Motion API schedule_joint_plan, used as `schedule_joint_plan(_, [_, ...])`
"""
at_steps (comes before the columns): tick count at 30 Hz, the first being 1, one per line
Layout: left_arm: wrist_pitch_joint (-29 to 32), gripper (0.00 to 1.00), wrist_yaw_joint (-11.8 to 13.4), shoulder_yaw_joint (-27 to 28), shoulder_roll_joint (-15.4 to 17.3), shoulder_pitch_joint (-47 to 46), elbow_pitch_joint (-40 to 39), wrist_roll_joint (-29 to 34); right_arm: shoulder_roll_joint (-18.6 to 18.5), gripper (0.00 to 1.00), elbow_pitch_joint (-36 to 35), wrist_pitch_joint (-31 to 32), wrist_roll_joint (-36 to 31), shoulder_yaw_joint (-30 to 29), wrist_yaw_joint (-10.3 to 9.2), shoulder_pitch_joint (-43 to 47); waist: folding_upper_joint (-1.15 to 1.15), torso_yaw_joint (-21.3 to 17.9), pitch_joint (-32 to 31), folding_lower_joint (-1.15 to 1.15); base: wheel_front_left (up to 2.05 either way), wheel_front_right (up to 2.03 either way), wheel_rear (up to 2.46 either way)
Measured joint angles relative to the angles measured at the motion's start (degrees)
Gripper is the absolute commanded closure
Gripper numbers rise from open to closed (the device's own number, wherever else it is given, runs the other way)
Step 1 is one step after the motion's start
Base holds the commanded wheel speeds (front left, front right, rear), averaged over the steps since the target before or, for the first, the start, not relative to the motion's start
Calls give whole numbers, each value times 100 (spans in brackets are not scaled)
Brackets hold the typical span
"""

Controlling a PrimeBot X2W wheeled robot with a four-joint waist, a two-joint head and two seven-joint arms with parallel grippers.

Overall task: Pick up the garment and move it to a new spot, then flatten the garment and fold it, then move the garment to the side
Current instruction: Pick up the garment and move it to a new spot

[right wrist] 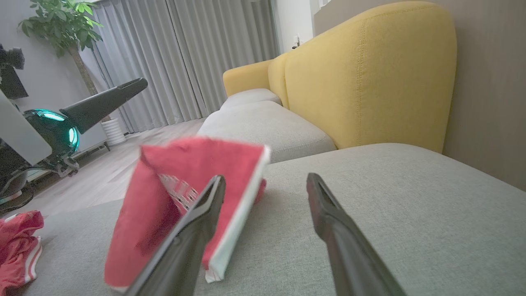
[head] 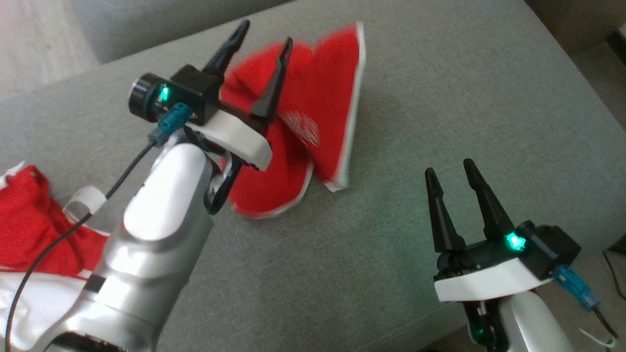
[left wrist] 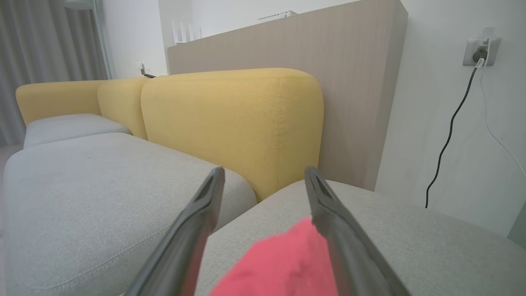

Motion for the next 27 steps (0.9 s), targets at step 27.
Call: schedule_joint_plan(27, [-839,0,814,626,104,2348,-845,71,2,0,130,-1,-621,-804,0,220,0,1986,-405,-2,0,0,0])
